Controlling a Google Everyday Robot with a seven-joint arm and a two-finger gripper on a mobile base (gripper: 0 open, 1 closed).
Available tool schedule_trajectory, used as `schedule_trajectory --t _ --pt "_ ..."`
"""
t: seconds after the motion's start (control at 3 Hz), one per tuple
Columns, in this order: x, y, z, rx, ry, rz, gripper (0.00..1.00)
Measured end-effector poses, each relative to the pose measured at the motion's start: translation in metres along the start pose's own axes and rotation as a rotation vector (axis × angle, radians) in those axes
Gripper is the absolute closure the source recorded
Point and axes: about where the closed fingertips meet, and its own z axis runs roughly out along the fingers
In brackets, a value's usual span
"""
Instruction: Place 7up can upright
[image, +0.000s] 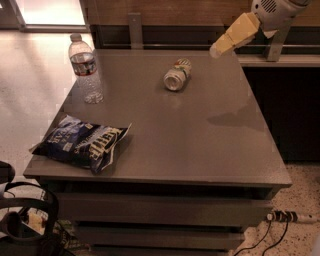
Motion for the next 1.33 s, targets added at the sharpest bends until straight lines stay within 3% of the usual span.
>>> schedule_trajectory --t 0.33,0.67,1.33 --pt "-0.007 0.0 0.01 0.0 0.0 0.091 0.0" --pt "-0.039 0.014 0.04 0.029 -0.035 0.275 0.0" --pt "-0.06 0.016 0.071 0.07 -0.055 0.566 0.0"
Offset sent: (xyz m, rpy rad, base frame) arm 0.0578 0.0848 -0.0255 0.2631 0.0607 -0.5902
